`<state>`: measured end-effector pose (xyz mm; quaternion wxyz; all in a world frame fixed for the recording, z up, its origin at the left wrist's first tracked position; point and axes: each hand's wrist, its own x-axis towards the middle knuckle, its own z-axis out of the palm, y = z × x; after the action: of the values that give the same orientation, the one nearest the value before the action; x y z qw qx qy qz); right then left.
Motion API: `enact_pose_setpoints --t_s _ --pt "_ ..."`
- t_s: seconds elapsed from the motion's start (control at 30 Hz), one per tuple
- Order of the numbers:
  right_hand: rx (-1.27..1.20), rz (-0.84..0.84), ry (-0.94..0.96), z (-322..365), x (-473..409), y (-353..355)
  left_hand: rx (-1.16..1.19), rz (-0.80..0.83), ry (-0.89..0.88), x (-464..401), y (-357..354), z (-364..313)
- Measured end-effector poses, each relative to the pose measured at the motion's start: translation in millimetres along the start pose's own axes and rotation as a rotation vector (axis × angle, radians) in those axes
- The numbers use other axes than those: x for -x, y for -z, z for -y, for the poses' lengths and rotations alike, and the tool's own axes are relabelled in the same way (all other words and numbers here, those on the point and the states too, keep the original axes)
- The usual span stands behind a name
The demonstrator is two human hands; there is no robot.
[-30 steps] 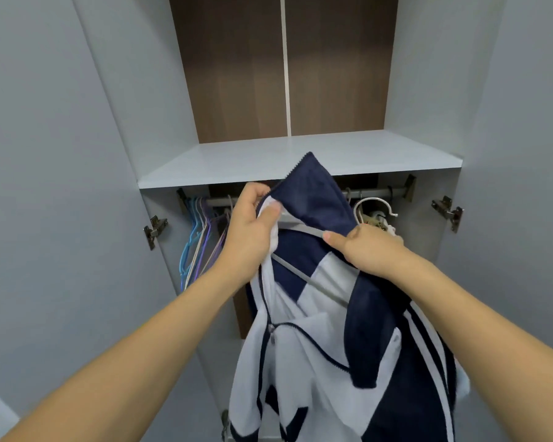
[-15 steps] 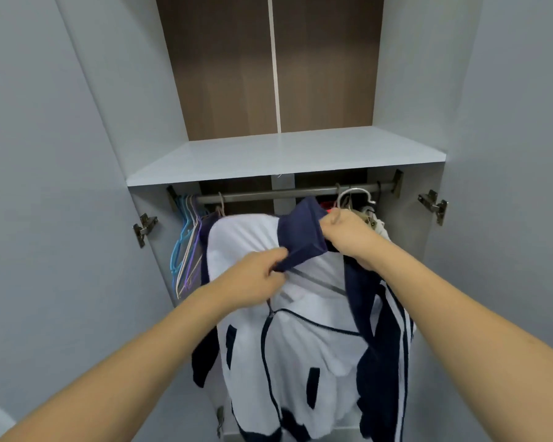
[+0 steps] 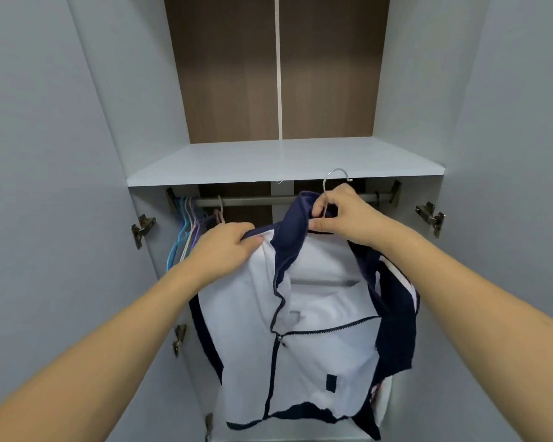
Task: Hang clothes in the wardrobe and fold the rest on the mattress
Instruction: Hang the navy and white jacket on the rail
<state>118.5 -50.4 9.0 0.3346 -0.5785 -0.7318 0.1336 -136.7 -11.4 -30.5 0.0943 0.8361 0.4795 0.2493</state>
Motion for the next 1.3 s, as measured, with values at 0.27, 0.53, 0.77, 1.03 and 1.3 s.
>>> enact_pose_setpoints --t_s 0.27,0.53,0.77,1.03,1.3 --pt "0.276 -0.028 -0.528 -59.1 43.5 -30.5 -0.171 -0.289 0.045 -10.1 8.3 11.3" --pt "-0.955 -0.206 -0.396 11.2 5.8 -10.2 -0.285 -0.335 0.123 -3.7 -17.3 8.9" --pt "-0.003 -0.26 -0.307 3.8 -1.9 -12.4 -0.16 -0.326 0.131 7.7 -6.6 18.9" --pt "0.113 0.02 0.02 -9.2 6.2 -2.0 -0.046 -0.442 0.08 -3.9 22.9 22.7" --pt "0.303 -0.269 0.072 -23.3 1.7 -26.7 0.163 -0.339 0.09 12.4 7.2 11.2"
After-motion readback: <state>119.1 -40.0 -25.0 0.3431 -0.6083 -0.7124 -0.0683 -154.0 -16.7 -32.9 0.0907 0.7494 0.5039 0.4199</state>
